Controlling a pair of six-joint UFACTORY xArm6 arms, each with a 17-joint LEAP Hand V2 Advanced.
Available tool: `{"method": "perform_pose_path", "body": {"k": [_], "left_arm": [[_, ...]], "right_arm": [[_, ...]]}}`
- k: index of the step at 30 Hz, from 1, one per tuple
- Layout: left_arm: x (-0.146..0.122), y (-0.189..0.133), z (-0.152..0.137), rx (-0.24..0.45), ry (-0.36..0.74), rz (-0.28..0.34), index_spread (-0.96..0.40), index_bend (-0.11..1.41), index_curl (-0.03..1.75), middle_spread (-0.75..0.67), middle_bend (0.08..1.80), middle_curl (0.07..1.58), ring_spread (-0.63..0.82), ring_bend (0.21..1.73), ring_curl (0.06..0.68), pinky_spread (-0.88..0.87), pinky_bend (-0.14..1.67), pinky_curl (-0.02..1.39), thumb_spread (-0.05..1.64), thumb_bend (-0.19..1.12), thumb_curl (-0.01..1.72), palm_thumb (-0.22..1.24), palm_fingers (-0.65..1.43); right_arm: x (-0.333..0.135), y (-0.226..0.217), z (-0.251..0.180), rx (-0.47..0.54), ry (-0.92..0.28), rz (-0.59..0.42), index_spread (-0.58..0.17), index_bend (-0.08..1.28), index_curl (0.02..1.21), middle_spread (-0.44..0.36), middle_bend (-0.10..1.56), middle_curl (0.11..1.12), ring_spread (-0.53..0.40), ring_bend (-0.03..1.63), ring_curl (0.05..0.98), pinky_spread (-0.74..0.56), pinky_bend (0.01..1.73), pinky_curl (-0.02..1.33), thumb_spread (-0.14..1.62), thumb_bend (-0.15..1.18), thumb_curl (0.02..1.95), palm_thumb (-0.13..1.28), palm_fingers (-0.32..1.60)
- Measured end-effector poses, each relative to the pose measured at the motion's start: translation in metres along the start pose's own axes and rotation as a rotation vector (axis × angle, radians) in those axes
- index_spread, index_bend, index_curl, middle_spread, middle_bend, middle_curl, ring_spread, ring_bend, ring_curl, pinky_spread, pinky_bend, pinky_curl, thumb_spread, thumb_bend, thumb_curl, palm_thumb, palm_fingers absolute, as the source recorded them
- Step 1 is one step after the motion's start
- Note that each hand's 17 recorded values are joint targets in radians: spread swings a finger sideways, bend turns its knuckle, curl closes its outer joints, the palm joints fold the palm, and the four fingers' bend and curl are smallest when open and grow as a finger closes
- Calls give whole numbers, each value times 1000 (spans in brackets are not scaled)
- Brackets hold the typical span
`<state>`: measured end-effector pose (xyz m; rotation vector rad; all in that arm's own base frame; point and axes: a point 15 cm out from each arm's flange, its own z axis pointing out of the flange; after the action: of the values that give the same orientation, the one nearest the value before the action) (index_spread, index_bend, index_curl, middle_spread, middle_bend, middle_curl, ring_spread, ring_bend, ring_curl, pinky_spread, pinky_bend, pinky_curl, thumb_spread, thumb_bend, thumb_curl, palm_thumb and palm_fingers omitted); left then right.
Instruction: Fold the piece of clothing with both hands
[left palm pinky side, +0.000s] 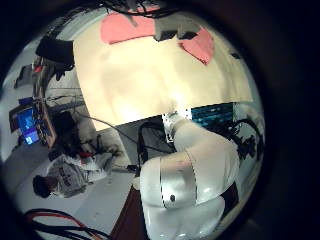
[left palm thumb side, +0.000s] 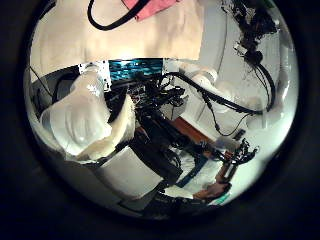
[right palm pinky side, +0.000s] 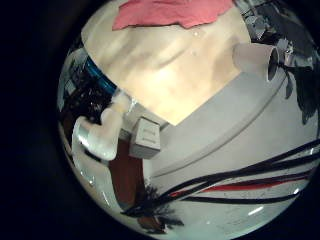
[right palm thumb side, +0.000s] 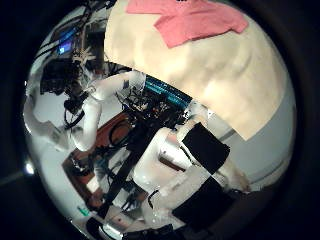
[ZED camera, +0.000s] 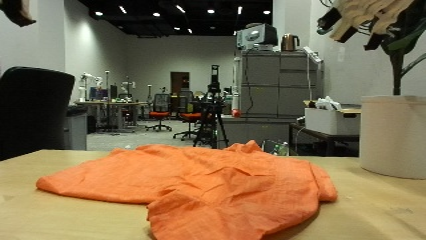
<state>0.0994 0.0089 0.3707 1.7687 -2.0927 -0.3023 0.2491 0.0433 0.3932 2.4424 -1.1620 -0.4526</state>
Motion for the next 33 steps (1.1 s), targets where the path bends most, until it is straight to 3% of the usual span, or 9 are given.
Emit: {"method": "perform_pose_path", "body": {"k": [13,20,26,33], "left_arm": [[-8,-29,3,19,-2,-1,26,199,418,190,187,313,523,308,202,458,187,255,1063,-23,331,499,203],[-29,-67,-11,152,-54,-24,42,138,372,154,212,330,508,348,215,450,206,269,1063,-17,334,531,194],[-97,-110,-36,196,-267,-57,43,122,323,143,204,341,480,390,230,436,258,296,1061,-21,335,557,143],[-138,-178,-41,180,-302,-36,51,138,285,136,202,341,465,430,239,419,309,315,1057,-22,336,572,85]], "right_arm": [[22,-13,10,-21,-42,37,-268,191,364,86,185,315,237,185,200,374,207,322,1350,-11,253,620,172],[22,-19,9,-26,-43,31,-268,190,364,87,188,316,237,184,199,374,206,322,1354,-10,250,618,174],[18,-28,13,-51,-60,22,-268,190,363,86,188,317,237,184,198,374,205,322,1356,-9,247,621,174],[17,-31,15,-52,-74,23,-268,191,362,87,188,319,236,186,198,374,200,320,1354,-9,252,634,180]]}}
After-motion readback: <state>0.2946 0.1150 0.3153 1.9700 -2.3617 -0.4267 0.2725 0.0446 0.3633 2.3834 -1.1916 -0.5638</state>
